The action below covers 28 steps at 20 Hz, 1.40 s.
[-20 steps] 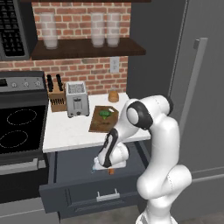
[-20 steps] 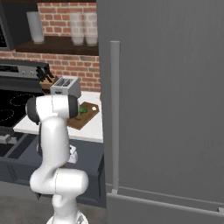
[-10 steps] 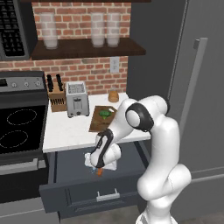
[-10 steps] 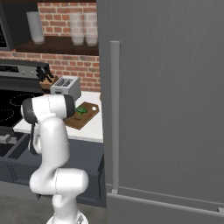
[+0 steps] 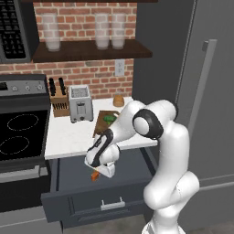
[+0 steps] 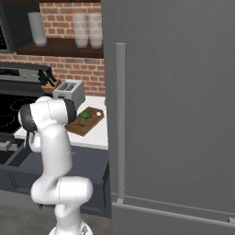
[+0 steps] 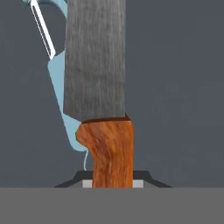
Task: Place the appropriate cutting tool for cutting the broccoli skin on the cutting board.
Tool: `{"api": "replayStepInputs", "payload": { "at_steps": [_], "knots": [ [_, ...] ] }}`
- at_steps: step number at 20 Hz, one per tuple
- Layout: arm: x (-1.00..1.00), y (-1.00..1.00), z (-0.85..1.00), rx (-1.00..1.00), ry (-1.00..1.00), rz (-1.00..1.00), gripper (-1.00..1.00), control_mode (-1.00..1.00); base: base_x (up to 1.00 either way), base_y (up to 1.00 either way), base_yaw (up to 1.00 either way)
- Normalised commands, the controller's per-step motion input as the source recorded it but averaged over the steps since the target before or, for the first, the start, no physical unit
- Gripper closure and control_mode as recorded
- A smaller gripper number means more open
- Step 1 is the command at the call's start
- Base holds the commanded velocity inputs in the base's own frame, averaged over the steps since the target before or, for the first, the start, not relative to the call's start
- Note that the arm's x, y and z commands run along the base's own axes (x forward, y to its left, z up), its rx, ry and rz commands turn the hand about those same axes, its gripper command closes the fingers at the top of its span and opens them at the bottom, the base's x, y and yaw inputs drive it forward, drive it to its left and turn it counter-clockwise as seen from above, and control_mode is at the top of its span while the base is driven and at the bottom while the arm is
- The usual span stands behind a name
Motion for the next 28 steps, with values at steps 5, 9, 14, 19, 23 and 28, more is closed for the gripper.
{"api": "replayStepInputs", "payload": {
  "at_steps": [5, 9, 14, 19, 23, 28],
  "knots": [
    [-0.04, 0.0, 0.6, 0.0, 0.07, -0.41, 1.0, -1.0, 0.0, 0.0, 0.0],
    [-0.48, 0.0, 0.67, 0.0, 0.01, -0.35, 1.0, -1.0, 0.0, 0.0, 0.0],
    [-0.43, 0.0, 0.78, 0.0, 0.0, -0.29, 1.0, -1.0, 0.0, 0.0, 0.0],
    [-0.03, -0.06, 1.0, -0.01, 0.0, -0.23, 1.0, -1.0, 0.0, 0.0, 0.0],
    [0.0, -0.24, 1.0, -0.02, 0.0, -0.2, 1.0, -1.0, 0.0, 0.0, 0.0],
    [0.09, -0.3, 0.88, -0.02, 0.0, -0.17, 1.0, -1.0, 0.0, 0.0, 0.0]
  ]
}}
